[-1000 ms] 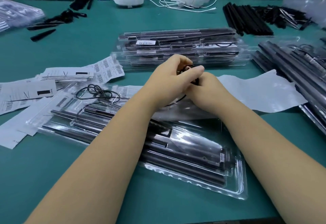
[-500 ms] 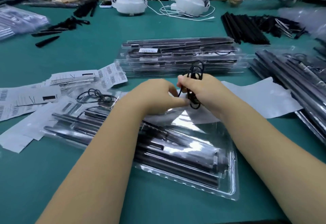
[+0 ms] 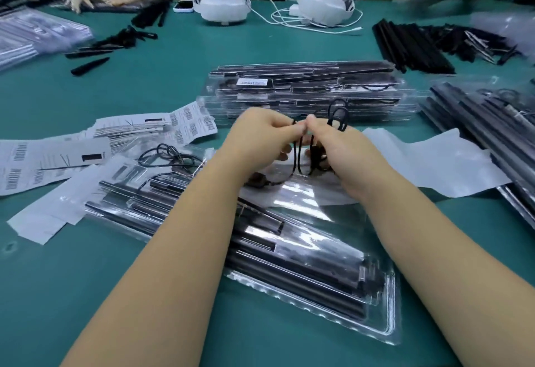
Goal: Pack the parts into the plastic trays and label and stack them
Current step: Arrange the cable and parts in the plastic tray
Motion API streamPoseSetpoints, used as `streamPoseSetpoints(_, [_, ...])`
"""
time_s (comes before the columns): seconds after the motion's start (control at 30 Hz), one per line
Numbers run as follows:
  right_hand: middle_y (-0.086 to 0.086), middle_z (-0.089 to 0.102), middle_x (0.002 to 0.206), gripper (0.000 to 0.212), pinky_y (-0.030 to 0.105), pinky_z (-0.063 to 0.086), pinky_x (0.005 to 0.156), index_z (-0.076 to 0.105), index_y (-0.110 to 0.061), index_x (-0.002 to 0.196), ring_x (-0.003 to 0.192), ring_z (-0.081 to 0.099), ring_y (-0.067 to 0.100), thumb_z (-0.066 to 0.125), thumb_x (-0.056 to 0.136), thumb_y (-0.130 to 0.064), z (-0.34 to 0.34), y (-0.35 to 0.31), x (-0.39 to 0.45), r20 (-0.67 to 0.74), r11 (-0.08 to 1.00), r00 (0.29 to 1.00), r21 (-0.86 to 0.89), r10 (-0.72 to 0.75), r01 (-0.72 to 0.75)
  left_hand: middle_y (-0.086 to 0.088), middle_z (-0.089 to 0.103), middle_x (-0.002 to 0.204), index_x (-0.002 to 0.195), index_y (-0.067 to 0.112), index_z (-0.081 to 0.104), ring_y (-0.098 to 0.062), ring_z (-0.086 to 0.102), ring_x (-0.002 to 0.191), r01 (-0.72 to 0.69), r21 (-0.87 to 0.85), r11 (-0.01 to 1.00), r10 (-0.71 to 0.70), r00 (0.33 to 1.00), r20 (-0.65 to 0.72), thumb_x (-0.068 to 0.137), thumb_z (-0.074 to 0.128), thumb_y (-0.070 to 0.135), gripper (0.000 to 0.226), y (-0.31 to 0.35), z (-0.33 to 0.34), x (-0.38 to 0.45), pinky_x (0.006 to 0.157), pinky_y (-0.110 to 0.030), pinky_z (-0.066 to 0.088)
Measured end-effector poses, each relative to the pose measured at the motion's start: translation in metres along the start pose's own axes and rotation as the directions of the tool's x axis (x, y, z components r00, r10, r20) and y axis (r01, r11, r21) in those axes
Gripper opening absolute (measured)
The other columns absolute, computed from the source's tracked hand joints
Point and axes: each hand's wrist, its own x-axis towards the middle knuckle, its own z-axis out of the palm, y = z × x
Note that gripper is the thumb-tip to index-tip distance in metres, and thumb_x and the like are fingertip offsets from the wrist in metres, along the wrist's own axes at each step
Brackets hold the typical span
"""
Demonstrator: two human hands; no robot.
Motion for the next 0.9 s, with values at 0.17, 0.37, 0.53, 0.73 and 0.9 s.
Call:
streamPoseSetpoints(0.17, [-0.005, 0.059, 0.058, 0.015, 0.015, 0.037, 0.042, 0.065, -0.023, 0.077, 0.049, 0.054, 0.007, 0.059, 0.091, -0.024, -0.002, 0.0, -0.007, 0.172, 0.996, 0.982, -0.041, -0.071, 0.08, 0.007, 0.072, 0.077, 0.078, 0.02, 0.077, -0.007, 0.061, 0.063, 0.068, -0.255, 0.965, -0.064, 0.998, 0.024, 0.086, 0.068, 0.028, 0.014, -0.005, -0.006, 0.001, 0.064, -0.024, 0.056])
streamPoseSetpoints(0.37, [-0.016, 0.061, 0.065, 0.009, 0.012, 0.043, 0.058, 0.072, -0.029, 0.081, 0.059, 0.055, 0.0, 0.077, 0.075, -0.025, 0.0, -0.002, -0.005, 0.315, 0.971, 0.942, -0.166, -0.115, 0.174, 0.0, 0.07, 0.076, 0.082, 0.027, 0.078, -0.012, 0.062, 0.066, -0.075, -0.414, 0.907, 0.112, 0.991, 0.067, 0.079, 0.07, 0.019, 0.012, -0.006, -0.011, -0.004, 0.063, -0.024, 0.052])
streamPoseSetpoints(0.53, [-0.022, 0.057, 0.048, 0.021, 0.004, 0.034, 0.044, 0.068, -0.032, 0.061, 0.044, 0.048, -0.008, 0.07, 0.081, -0.03, 0.007, -0.002, -0.006, 0.236, 0.961, 0.964, -0.216, -0.122, 0.174, -0.002, 0.069, 0.076, 0.087, 0.021, 0.078, -0.014, 0.06, 0.066, -0.061, -0.566, 0.822, 0.226, 0.948, 0.226, 0.069, 0.068, 0.021, 0.021, -0.007, -0.014, -0.002, 0.056, -0.027, 0.046])
streamPoseSetpoints(0.73, [-0.009, 0.065, 0.075, 0.023, 0.014, 0.042, 0.052, 0.07, -0.026, 0.079, 0.067, 0.055, 0.012, 0.053, 0.094, -0.03, 0.006, -0.009, -0.011, 0.238, 0.905, 0.962, -0.365, -0.134, 0.216, 0.01, 0.065, 0.108, 0.113, 0.04, 0.061, -0.009, 0.06, 0.1, -0.071, -0.177, 0.982, 0.11, 0.969, 0.221, 0.062, 0.076, 0.048, 0.054, -0.005, -0.008, -0.001, 0.07, -0.021, 0.052])
streamPoseSetpoints(0.9, [-0.004, 0.063, 0.078, 0.013, 0.024, 0.046, 0.058, 0.06, -0.026, 0.085, 0.072, 0.059, 0.013, 0.057, 0.089, -0.014, 0.008, -0.008, -0.008, 0.233, 0.862, 0.938, -0.382, -0.258, 0.332, 0.011, 0.07, 0.105, 0.11, 0.035, 0.064, -0.004, 0.063, 0.102, -0.123, -0.095, 0.988, 0.142, 0.959, 0.244, 0.092, 0.058, 0.035, 0.019, -0.001, 0.008, -0.005, 0.089, -0.023, 0.05])
